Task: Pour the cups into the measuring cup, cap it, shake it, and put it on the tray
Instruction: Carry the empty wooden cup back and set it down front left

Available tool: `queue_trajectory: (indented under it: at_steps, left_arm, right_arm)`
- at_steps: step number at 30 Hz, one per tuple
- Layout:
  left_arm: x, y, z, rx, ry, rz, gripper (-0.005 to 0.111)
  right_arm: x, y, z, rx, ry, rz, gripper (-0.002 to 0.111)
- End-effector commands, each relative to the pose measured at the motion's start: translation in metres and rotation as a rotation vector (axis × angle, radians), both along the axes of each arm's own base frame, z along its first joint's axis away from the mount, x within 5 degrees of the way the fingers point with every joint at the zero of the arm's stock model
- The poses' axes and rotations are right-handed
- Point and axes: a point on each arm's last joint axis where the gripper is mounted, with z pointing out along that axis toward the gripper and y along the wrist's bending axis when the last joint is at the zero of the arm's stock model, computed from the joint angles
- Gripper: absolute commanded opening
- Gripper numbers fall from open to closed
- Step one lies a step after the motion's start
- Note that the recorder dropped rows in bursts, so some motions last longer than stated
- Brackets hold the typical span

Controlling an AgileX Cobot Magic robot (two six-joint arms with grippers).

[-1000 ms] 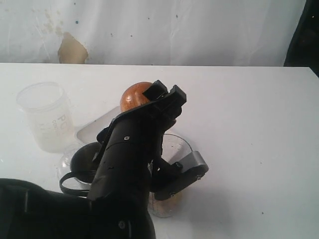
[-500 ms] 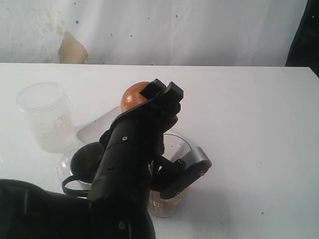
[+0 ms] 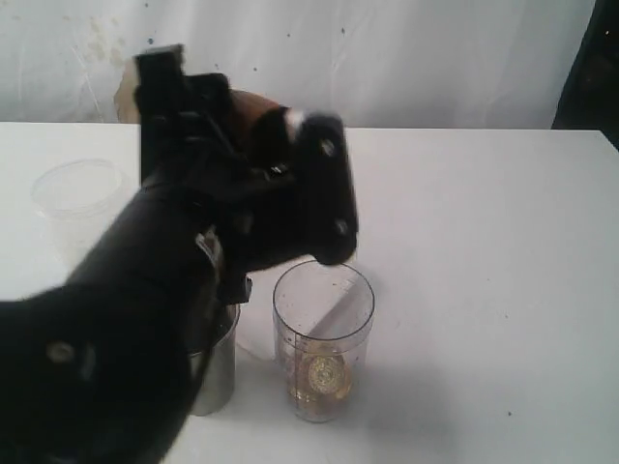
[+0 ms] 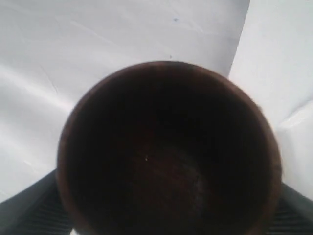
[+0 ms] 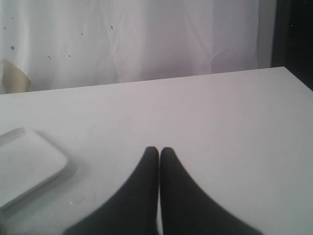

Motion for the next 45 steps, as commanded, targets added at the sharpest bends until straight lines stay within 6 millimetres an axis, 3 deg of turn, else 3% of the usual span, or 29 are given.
queue_trajectory:
  at_steps: [1, 4, 7, 9, 14, 18, 22, 27, 32, 38, 45]
  left_arm:
    - [0.007, 0.036, 0.021, -0.436, 0.216, 0.092, 0.0]
    - [0.011, 0.068, 0.041, -0.799, 0.37, 0.068, 0.0]
    - [0.012, 0.097, 0.041, -0.943, 0.401, 0.097, 0.0]
    - [0.007, 0.122, 0.03, -1.056, 0.424, 0.152, 0.0]
    - [-0.004, 0.16, -0.018, -1.177, 0.464, 0.266, 0.0]
    - [-0.007, 0.181, -0.058, -1.228, 0.457, 0.402, 0.0]
    - [-0.01, 0.197, -0.079, -1.305, 0.423, 0.5, 0.0]
    - [-0.014, 0.204, -0.095, -1.301, 0.413, 0.482, 0.0]
    - [-0.014, 0.199, -0.107, -1.24, 0.475, 0.452, 0.0]
    - [-0.004, 0.198, -0.135, -1.114, 0.533, 0.61, 0.0]
    - [0.013, 0.184, -0.14, -1.075, 0.594, 0.632, 0.0]
  right_arm:
    - [0.0, 0.0, -0.001, -0.006, -0.006, 0.002, 0.0]
    - [0.0, 0.0, -0.001, -0.006, -0.006, 0.002, 0.0]
    - [0.0, 0.0, -0.001, -0.006, -0.006, 0.002, 0.0]
    - [0.0, 0.0, -0.001, -0.006, -0.006, 0.002, 0.0]
    - [0.0, 0.0, -0.001, -0.006, -0.006, 0.002, 0.0]
    - [0.0, 0.0, -0.001, -0.006, -0.006, 0.002, 0.0]
    - [0.0, 0.0, -0.001, -0.006, -0.006, 0.002, 0.0]
    - [0.0, 0.0, -0.001, -0.006, -0.006, 0.002, 0.0]
    - [0.0, 0.0, -0.001, -0.006, -0.006, 0.002, 0.0]
    - [0.0, 0.0, -0.001, -0.006, -0.006, 0.002, 0.0]
    - [0.0, 0.0, -0.001, -0.006, -0.006, 0.002, 0.0]
